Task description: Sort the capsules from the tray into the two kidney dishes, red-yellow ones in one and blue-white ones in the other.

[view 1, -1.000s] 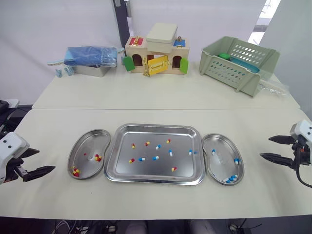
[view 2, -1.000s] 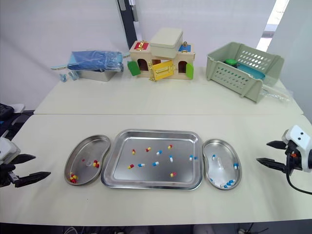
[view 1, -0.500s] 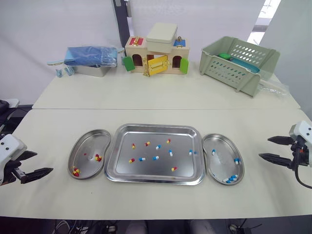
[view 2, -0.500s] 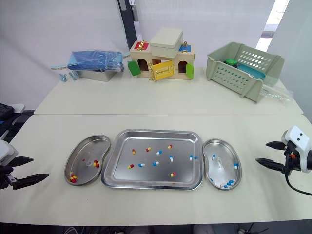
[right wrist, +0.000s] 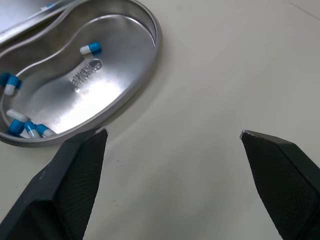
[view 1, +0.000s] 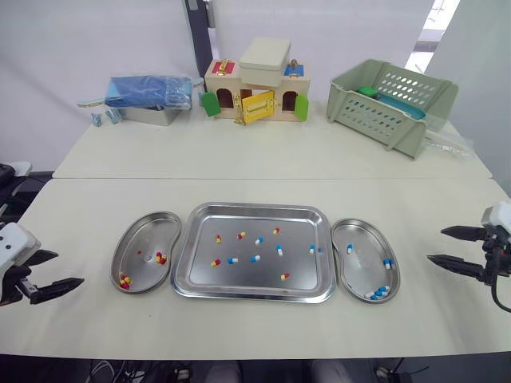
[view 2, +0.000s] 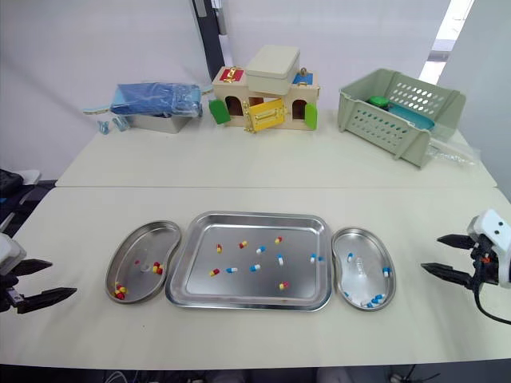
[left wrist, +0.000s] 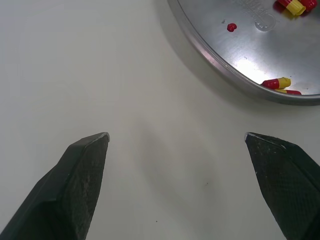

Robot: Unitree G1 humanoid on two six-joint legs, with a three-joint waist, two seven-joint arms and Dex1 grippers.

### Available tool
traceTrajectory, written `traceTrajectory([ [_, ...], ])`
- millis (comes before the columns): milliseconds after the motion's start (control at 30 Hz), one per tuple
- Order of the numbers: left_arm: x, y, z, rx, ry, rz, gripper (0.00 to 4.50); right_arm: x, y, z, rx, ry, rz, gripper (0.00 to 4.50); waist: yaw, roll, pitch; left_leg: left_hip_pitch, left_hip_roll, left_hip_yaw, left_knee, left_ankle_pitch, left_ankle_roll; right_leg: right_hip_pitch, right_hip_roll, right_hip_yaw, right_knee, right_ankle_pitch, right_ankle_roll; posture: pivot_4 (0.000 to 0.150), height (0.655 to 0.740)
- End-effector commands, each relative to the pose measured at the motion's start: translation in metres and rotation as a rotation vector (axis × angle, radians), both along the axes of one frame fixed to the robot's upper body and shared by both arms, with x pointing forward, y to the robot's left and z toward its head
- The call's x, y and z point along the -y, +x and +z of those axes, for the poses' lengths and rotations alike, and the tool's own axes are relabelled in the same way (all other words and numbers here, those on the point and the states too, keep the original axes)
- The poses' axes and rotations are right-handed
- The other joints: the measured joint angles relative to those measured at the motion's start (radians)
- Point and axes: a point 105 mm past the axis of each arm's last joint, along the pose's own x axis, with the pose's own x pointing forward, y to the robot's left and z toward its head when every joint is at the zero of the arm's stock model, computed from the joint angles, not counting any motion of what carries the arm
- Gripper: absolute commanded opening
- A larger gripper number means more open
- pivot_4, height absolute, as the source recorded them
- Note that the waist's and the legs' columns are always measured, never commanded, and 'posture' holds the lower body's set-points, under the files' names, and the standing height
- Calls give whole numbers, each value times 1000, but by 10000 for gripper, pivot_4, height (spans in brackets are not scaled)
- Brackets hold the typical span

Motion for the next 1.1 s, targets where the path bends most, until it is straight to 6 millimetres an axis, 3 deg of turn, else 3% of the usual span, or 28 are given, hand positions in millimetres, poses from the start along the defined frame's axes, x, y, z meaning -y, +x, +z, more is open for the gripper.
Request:
traceTrajectory([
  [33, -3, 0, 12, 10, 37, -18, 45000, -21, -20, 11, 80, 63, 122, 44902, 2, 0, 0, 0, 0, 0, 0, 0, 0, 0, 0, 0, 0, 0, 0, 1500, 7400],
  [133, -1, 2, 12, 7, 28, -31, 45000, -38, -41, 10, 175, 141, 165, 44902, 5, -1, 0, 0, 0, -1, -1, 0, 0, 0, 0, -1, -1, 0, 0, 1500, 7400],
  [267, 6, 8, 11, 9, 7, -60, 45000, -66, -80, -11, 121, 243, 242, 44902, 13, -2, -1, 1, 1, 0, -1, 0, 0, 1, 0, -1, -1, 0, 0, 1500, 7400],
  [433, 12, 12, 11, 5, 2, -94, 45000, -89, -113, -35, 109, 326, 325, 44902, 15, -3, -2, 2, 2, 0, -1, 0, 0, 2, 2, -1, 0, 0, 0, 1500, 7400],
  [633, 16, 13, 12, -2, 9, -115, 45000, -97, -127, -54, 147, 392, 330, 44902, 11, -3, -2, 3, 3, 1, -1, 0, 0, 2, 3, 0, 0, 0, 0, 1500, 7400],
  [767, 16, 13, 11, -8, 24, -124, 45000, -94, -124, -67, 194, 387, 339, 44902, 11, -4, -3, 4, 4, 1, -1, 0, 0, 2, 3, 0, 0, 0, 0, 1500, 7400],
  [867, 34, 15, 12, -9, 13, -196, 45000, -96, -123, -71, 206, 380, 352, 44902, 13, -4, -2, 4, 4, 2, -1, 0, 0, 2, 3, 1, 0, 0, 0, 1500, 7400],
  [1100, 112, 21, 20, 27, -120, -408, 45000, -102, -118, -73, 229, 386, 344, 44902, 24, -4, -2, 4, 4, 3, -1, 0, 0, 2, 3, 3, 0, 0, 0, 1500, 7400],
])
